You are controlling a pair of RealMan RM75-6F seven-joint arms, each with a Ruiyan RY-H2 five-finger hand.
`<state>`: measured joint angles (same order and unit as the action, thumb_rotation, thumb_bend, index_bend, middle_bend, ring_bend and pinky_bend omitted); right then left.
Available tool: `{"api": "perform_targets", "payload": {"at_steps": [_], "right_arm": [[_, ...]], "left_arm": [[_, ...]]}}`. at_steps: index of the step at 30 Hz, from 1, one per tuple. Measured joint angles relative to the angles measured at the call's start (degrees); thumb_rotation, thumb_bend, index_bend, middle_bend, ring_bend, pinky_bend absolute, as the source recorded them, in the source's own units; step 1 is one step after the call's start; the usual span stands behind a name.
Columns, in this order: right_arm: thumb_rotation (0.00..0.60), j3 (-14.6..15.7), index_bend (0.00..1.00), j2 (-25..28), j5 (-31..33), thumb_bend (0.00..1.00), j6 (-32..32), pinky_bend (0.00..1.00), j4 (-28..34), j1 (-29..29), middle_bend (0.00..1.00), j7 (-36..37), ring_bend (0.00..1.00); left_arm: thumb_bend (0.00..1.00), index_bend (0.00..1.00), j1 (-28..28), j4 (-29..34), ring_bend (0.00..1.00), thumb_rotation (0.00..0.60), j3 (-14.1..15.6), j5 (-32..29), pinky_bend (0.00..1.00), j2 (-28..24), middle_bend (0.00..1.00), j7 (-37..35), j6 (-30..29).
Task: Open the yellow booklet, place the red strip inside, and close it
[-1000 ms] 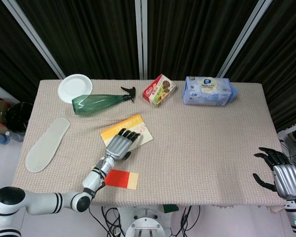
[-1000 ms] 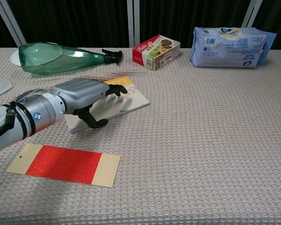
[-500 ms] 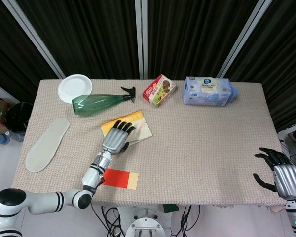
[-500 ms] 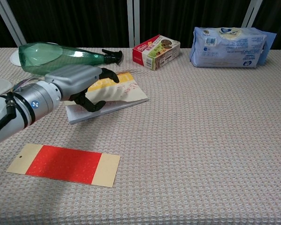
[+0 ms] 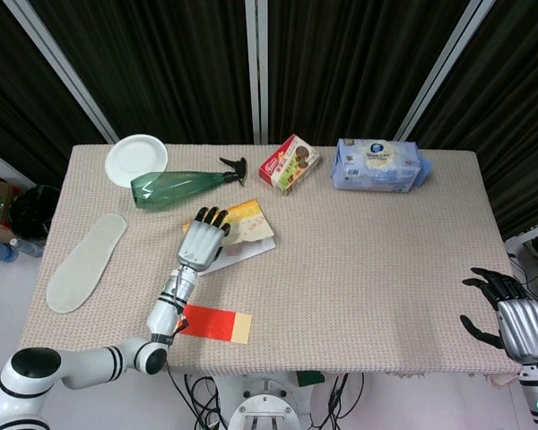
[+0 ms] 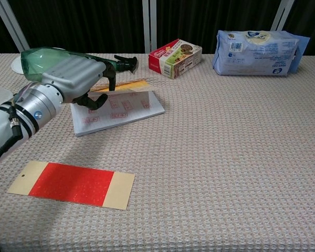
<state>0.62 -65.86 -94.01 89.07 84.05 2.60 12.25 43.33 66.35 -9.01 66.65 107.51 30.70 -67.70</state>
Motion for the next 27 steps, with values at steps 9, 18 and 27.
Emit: {"api": "perform_targets", "payload": {"at_steps": [9, 18, 27], "right_arm": [[0.6, 0.06, 0.32, -0.15, -0.12, 0.21, -0.15, 0.21, -0.65, 0.13, 0.18, 0.77, 0.18], [0.6, 0.13, 0.32, -0.4, -0.28, 0.21, -0.2, 0.21, -1.83, 0.3, 0.18, 2.1, 0.18], [0.6, 0.13, 0.32, -0.58, -0.41, 0.21, -0.29, 0.21, -2.76, 0.54, 0.18, 3.15, 0.18]], "left_arm": [[0.48, 0.66, -1.85, 5.56, 0.64, 0.6, -2.14, -1.48, 0.57, -0.65, 0.58, -2.25, -0.67], [0.48, 0.66, -2.74, 19.36, 0.66, 0.6, -3.36, -4.39, 0.59, -3.28, 0.6, 3.38, -1.04], [0.48, 0.65, 0.48, 23.3, 0.71, 0.598, -10.16, -13.04, 0.62, -0.11, 0.63, 12.85, -2.95]]}}
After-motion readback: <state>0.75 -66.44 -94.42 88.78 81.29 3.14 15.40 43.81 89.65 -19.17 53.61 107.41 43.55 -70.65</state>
